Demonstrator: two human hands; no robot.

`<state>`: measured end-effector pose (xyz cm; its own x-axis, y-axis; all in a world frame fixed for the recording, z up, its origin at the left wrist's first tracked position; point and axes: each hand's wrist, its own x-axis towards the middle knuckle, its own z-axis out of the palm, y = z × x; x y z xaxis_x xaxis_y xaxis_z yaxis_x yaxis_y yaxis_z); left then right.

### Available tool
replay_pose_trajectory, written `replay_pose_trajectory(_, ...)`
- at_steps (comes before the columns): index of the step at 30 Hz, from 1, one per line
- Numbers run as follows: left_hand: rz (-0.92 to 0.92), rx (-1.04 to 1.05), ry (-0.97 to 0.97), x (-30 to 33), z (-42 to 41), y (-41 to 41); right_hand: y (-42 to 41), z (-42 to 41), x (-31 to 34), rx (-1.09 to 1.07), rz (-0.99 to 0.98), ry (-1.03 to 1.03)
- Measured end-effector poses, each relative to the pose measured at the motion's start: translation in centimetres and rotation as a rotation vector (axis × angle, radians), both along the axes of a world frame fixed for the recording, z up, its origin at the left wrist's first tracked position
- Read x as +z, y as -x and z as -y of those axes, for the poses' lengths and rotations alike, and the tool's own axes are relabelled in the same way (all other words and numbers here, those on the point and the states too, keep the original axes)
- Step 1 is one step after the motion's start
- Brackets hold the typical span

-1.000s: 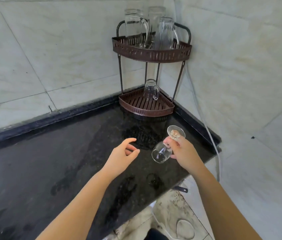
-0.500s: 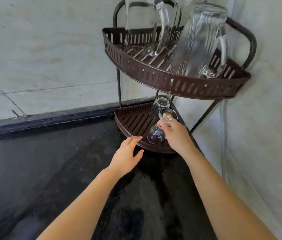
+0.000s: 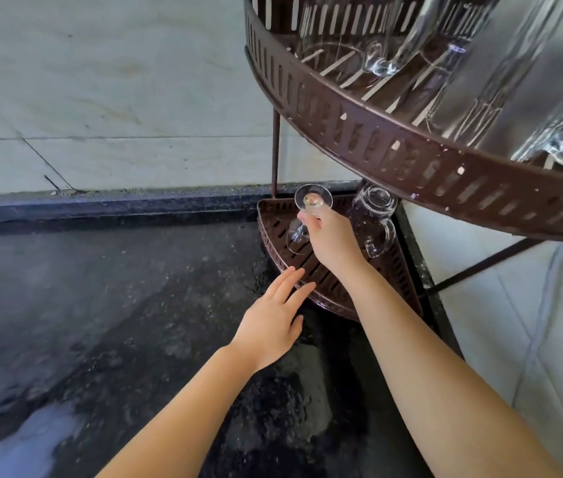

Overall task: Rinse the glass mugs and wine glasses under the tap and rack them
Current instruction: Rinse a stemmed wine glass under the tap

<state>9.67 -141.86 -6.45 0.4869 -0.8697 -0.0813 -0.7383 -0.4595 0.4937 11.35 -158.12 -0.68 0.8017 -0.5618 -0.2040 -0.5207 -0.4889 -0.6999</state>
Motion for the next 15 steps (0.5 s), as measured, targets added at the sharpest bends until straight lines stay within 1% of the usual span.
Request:
replay_pose_trajectory(4,0.005,-0.006,-0.012,-0.1,0.0,-0.1,0.0,-0.1,-0.9,0.032,-0.002,0.085)
replay_pose_trajectory(8,0.011,-0.023,-0.064,0.3,0.2,-0.1,0.2,-0.3,-0.9,0.032,-0.005,0.089)
replay_pose_trajectory(11,0.000,-0.035,-0.094,1.3,0.0,-0.4,1.0,-0.5,-0.4,0.037,-0.030,0.036)
replay_pose_trajectory(15,-0.101,0.061,0.022,4.4,-2.0,-0.4,4.0,-1.3,1.3,-0.013,-0.031,-0.061)
